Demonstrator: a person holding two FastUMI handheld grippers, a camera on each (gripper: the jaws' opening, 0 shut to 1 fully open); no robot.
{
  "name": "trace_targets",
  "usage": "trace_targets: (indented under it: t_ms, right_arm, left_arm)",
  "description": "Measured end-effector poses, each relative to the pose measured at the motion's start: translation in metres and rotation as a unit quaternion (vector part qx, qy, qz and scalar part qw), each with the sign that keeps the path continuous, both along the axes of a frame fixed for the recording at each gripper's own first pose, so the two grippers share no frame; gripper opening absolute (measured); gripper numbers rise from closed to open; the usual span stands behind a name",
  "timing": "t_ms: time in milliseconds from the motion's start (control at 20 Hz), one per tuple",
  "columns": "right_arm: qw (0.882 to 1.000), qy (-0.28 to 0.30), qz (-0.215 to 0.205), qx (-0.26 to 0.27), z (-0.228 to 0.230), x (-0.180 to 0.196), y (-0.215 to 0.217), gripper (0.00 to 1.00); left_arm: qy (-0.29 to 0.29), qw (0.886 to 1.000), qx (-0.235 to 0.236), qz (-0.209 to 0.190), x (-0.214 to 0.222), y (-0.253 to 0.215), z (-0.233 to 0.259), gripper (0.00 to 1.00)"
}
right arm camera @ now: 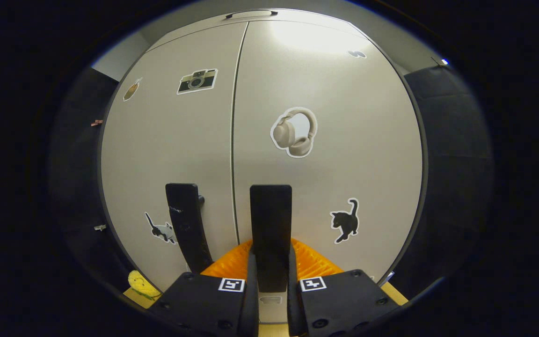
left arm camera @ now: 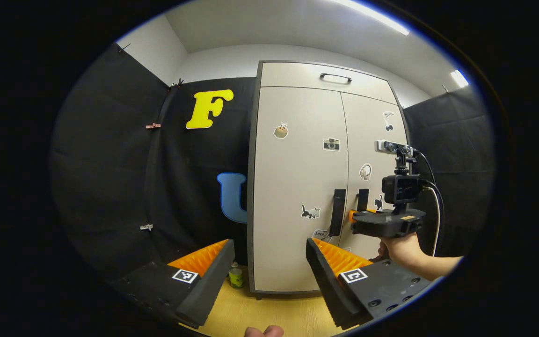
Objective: Open the right door of the double-door shoe cabinet with the right hand, and open the left door with the left hand.
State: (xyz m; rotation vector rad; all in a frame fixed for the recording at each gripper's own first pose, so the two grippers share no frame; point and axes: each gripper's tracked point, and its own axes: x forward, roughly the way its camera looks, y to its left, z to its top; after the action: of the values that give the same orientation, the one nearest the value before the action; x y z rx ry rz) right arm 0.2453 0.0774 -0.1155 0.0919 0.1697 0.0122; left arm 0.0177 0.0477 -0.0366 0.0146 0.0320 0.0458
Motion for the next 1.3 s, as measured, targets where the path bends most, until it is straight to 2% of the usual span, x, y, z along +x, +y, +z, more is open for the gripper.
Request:
trace_targets:
  t_ms: [50, 200, 250, 300, 400, 450, 700, 1000, 1300]
  right_arm:
    - [1.000, -0.001, 0.000, -0.002, 0.002, -0.003, 0.000, 0.23]
    - [1.000, 0.019, 0.002, 0.018, -0.001, -0.004, 0.000, 0.23]
    - [1.000, 0.027, 0.004, 0.014, -0.001, -0.003, -0.001, 0.18]
    - [0.999, 0.031, 0.004, 0.007, -0.001, -0.006, -0.002, 0.18]
    - [1.000, 0.029, 0.003, 0.012, -0.002, -0.009, -0.003, 0.18]
    - [0.999, 0.023, 0.001, 0.023, 0.004, -0.018, -0.004, 0.14]
    - [1.000, 0.009, 0.009, 0.029, 0.013, -0.051, -0.016, 0.14]
    - [0.999, 0.010, 0.025, 0.032, 0.020, -0.070, -0.030, 0.14]
    - [0.999, 0.011, 0.027, 0.032, 0.023, -0.085, -0.043, 0.14]
  left_arm:
    - [0.001, 1.000, -0.002, 0.001, -0.002, 0.000, 0.000, 0.94]
    - [0.000, 1.000, -0.003, 0.007, -0.011, 0.004, 0.002, 0.94]
    - [0.000, 1.000, -0.004, 0.010, -0.014, 0.005, 0.002, 0.94]
    - [0.000, 1.000, -0.005, 0.012, -0.016, 0.006, 0.002, 0.94]
    - [-0.004, 1.000, -0.006, 0.016, -0.022, 0.007, 0.005, 0.94]
    - [-0.005, 1.000, -0.006, 0.017, -0.025, 0.007, 0.008, 0.94]
    - [-0.006, 1.000, -0.004, 0.023, -0.038, 0.001, 0.008, 0.94]
    - [-0.006, 1.000, -0.003, 0.021, -0.046, -0.015, 0.010, 0.94]
    - [0.004, 1.000, -0.002, 0.003, -0.040, -0.042, 0.004, 0.94]
